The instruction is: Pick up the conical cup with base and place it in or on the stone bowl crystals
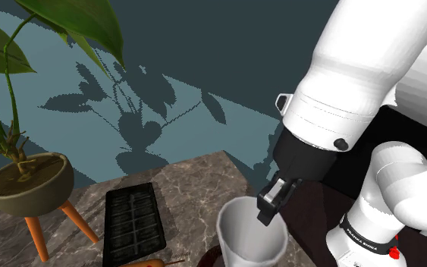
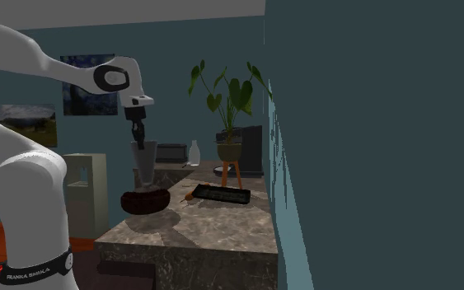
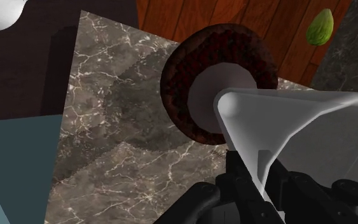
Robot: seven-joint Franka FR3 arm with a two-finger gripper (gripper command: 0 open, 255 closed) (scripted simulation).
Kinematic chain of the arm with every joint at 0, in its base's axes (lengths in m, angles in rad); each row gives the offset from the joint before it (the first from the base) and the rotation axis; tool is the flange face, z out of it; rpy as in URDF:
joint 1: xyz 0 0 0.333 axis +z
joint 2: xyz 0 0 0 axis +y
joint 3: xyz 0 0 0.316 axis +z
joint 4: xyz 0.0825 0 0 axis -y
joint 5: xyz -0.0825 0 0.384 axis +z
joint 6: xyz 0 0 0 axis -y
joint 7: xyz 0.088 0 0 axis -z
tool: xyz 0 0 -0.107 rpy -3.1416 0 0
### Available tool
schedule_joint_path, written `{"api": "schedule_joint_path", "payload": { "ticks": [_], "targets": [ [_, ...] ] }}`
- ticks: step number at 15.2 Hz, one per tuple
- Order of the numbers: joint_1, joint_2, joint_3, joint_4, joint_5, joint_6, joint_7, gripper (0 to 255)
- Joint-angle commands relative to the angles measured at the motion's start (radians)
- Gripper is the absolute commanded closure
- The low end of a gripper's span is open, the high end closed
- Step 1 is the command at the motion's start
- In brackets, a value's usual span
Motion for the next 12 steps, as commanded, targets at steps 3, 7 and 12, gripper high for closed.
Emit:
{"api": "schedule_joint_path", "payload": {
  "ticks": [3,7,12],
  "targets": [
    [0.002,-0.002,0.004,-0.016,0.005,0.014,-0.003,255],
    [0.003,-0.002,0.004,-0.016,0.005,0.014,-0.003,255],
    [0.003,-0.002,0.004,-0.016,0.005,0.014,-0.003,0]
  ]
}}
